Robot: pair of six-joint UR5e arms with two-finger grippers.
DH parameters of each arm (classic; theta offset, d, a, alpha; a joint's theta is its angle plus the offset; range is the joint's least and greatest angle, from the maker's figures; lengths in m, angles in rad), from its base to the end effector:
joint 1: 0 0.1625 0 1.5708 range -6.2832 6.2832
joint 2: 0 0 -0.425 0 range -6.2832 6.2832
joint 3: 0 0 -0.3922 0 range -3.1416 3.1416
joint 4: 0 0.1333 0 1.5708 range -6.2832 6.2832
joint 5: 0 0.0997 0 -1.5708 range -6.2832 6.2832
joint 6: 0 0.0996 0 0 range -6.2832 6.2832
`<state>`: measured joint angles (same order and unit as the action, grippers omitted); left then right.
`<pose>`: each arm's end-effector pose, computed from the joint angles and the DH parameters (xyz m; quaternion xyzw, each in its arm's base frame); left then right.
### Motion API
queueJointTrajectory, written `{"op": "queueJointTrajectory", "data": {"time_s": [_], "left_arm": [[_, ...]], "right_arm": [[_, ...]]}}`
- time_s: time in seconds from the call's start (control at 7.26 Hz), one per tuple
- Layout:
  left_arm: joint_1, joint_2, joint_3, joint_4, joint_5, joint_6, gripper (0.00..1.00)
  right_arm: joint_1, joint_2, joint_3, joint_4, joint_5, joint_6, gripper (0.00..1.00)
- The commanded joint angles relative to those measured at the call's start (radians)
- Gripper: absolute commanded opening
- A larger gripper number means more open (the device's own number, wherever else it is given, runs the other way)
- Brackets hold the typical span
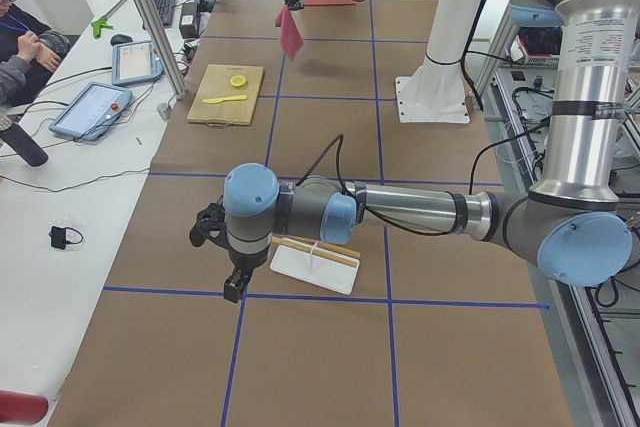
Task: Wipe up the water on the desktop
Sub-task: 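Open the left gripper and withdraw it while the right gripper carries the cloth away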
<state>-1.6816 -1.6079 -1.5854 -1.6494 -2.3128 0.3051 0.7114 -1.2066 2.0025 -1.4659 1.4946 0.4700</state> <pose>-0.1226 -0.5054 0.6268 0.1341 0.3415 0.1137 0.9233 -0.3364 -0.4759 0.2629 0.3635 -0.2413 -0.1578 0.8858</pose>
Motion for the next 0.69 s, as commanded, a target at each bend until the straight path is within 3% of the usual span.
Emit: {"op": "queueJointTrajectory", "data": {"time_s": [0.0,0.28,0.55], "left_arm": [[-0.015,0.009,0.056,-0.001,0.019,0.029,0.99],[-0.016,0.025,0.053,-0.010,0.010,0.029,0.99],[-0.015,0.025,0.054,-0.010,0.012,0.028,0.99]], "right_arm": [[-0.001,-0.068,0.052,-0.207,-0.013,-0.014,0.00],[0.000,-0.161,0.026,-0.208,-0.020,-0.120,0.00],[-0.016,-0.130,-0.098,-0.208,-0.079,-0.119,0.00]]}}
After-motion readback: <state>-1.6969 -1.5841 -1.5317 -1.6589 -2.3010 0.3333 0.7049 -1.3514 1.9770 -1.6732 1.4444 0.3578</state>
